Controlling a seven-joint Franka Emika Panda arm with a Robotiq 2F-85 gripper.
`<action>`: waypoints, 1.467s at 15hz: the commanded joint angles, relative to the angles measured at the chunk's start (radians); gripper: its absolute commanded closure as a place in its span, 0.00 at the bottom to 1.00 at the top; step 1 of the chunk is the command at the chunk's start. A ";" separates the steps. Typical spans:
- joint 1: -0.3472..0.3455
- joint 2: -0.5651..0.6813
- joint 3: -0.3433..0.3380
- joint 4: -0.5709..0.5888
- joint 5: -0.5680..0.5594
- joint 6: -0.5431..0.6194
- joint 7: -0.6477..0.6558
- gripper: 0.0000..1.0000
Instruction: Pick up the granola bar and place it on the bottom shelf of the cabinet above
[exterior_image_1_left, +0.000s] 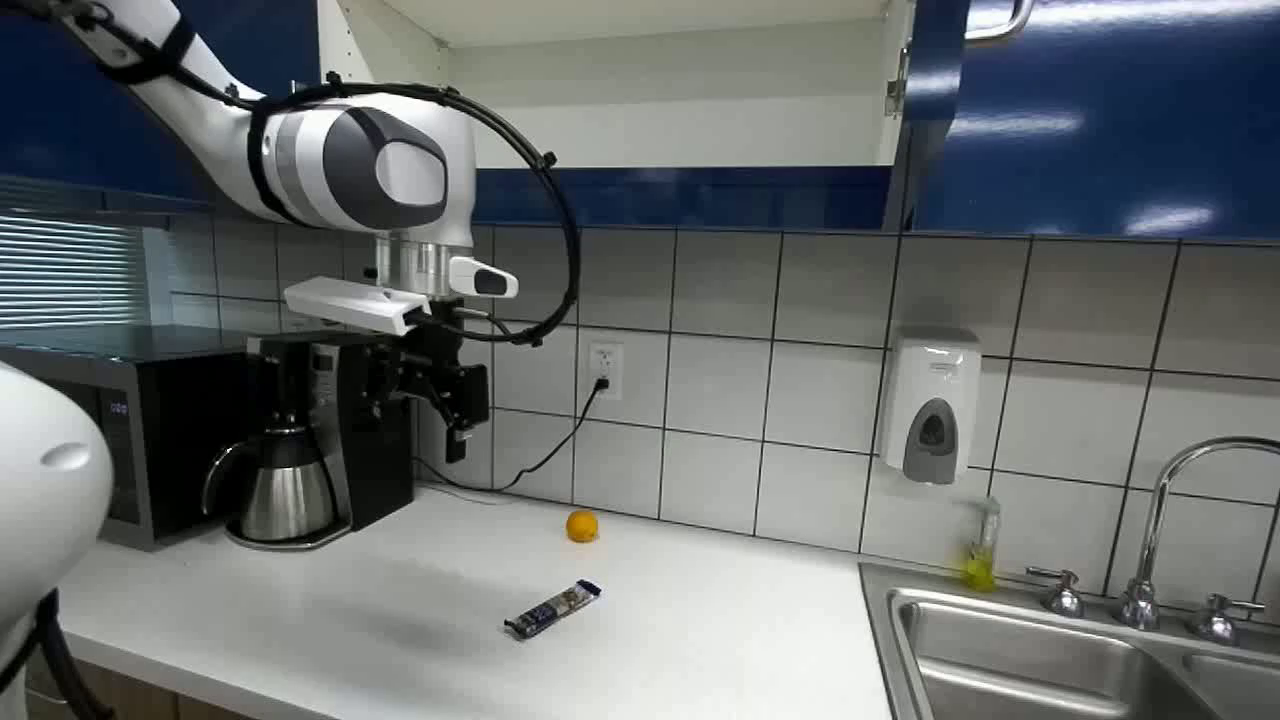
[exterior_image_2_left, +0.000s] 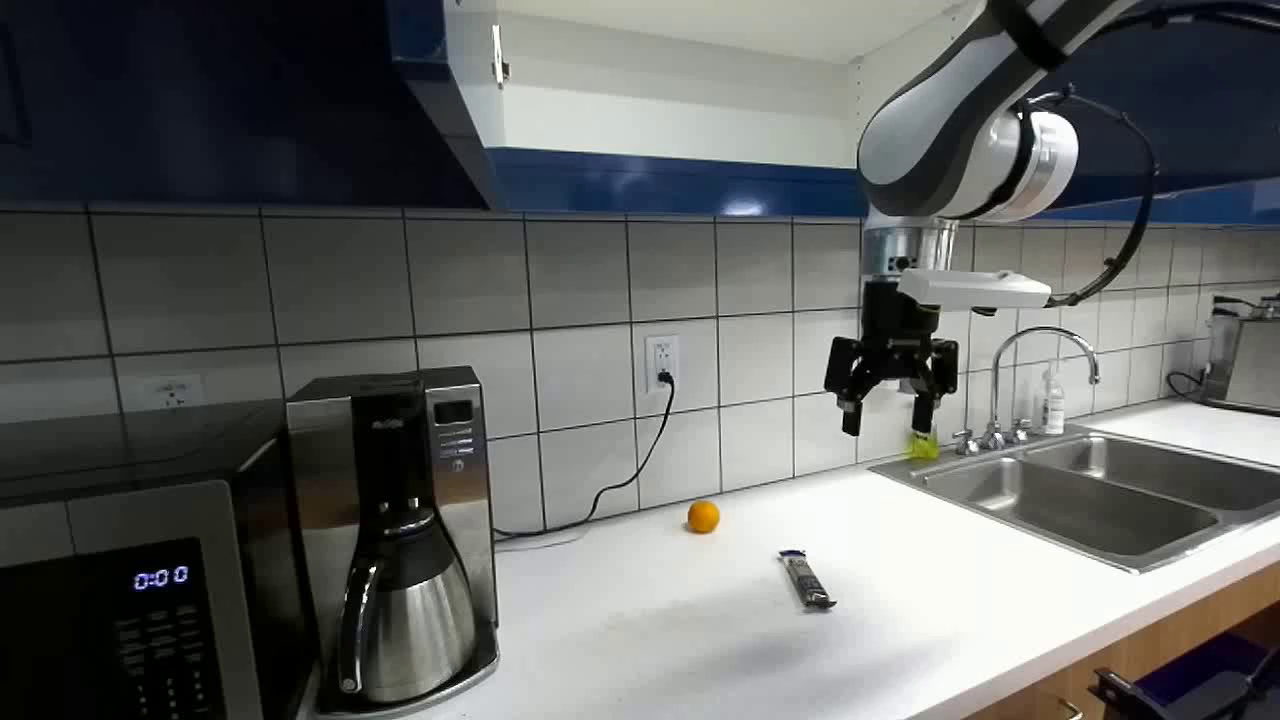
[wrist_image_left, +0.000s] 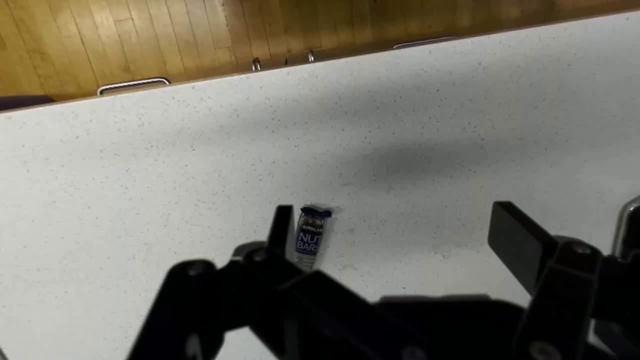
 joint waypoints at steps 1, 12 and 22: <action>-0.005 0.000 0.004 0.001 0.003 -0.002 -0.002 0.00; -0.022 0.126 -0.005 0.016 -0.001 0.084 0.011 0.00; -0.024 0.533 -0.006 0.093 0.006 0.425 0.072 0.00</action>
